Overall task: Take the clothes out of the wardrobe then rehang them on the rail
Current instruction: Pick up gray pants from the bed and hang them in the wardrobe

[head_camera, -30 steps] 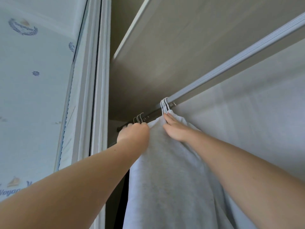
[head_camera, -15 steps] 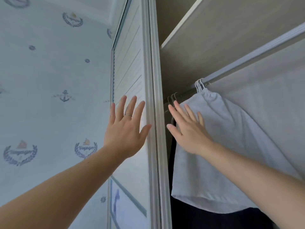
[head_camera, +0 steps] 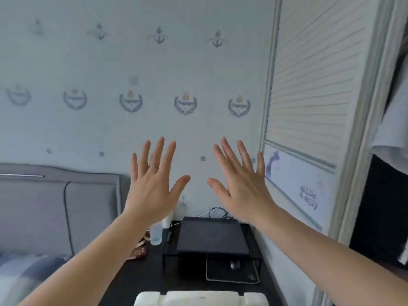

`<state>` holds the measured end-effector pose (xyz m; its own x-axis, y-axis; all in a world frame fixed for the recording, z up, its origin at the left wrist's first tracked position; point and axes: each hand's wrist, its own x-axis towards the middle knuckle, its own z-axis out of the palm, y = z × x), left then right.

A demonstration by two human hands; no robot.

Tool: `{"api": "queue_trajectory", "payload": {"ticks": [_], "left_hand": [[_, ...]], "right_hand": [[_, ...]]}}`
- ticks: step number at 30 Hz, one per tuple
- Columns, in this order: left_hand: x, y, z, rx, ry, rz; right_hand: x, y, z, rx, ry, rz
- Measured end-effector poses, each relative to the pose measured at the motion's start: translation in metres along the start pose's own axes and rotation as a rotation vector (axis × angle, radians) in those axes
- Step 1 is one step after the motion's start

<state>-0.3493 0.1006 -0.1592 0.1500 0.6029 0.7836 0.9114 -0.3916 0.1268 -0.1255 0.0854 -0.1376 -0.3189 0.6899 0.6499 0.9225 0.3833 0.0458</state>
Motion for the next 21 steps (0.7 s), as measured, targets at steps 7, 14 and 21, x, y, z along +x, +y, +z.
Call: {"api": "queue_trajectory", "payload": {"ticks": [7, 14, 21], "left_hand": [[-0.192, -0.135, -0.059, 0.203, -0.161, -0.392], [-0.360, -0.195, -0.127, 0.407, -0.286, -0.746], [-0.490, -0.231, -0.179, 0.563, -0.365, -1.123]], "right_hand": [[-0.039, -0.172, 0.108, 0.193, -0.210, -0.212], [-0.085, -0.327, 0.181, 0.323, -0.421, -0.509], [-0.120, -0.470, 0.236, 0.446, -0.582, -0.787]]}}
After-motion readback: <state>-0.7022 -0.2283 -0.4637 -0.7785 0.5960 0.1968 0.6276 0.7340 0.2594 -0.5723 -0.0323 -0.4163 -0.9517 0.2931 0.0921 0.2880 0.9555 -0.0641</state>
